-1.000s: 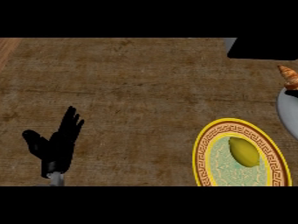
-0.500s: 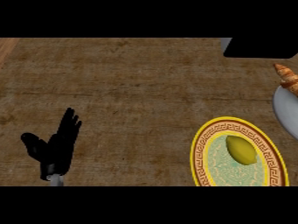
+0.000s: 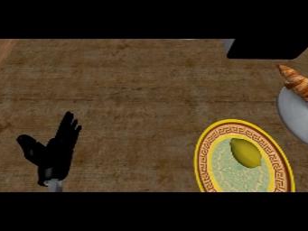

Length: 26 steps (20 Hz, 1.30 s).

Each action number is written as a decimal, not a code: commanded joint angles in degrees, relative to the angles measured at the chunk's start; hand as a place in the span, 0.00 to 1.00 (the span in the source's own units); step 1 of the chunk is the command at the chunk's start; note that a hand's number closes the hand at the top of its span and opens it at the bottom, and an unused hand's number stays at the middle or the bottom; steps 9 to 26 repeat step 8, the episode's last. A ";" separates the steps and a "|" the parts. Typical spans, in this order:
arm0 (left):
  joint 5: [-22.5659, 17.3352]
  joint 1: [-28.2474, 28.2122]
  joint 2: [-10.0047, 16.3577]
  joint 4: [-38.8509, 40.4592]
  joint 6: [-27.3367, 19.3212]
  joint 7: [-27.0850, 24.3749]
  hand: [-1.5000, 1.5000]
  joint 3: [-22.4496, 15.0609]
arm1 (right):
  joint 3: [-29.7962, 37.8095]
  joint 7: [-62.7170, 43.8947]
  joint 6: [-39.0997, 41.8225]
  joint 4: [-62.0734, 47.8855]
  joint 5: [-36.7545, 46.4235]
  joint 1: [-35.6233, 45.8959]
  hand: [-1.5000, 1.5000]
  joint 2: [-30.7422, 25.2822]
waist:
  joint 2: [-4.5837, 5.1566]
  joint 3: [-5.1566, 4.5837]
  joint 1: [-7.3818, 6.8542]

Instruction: Pick the croissant from the plate and place it in the pan

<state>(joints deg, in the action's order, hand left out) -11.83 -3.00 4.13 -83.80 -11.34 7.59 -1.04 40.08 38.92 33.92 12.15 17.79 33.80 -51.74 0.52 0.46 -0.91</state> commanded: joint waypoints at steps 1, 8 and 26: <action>0.48 -3.27 -0.44 0.14 0.70 -2.11 0.50 -0.72 | -0.10 10.09 12.41 0.62 -1.17 -5.80 0.00 -1.27 | -0.21 -0.18 0.49; -0.40 -1.12 -0.09 0.97 1.07 -0.77 0.50 0.28 | -0.66 11.33 9.06 2.98 -3.09 -10.10 0.00 0.03 | -0.18 -0.18 0.47; -0.40 -1.12 -0.09 0.97 1.07 -0.77 0.50 0.28 | -0.66 11.33 9.06 2.98 -3.09 -10.10 0.00 0.03 | -0.18 -0.18 0.47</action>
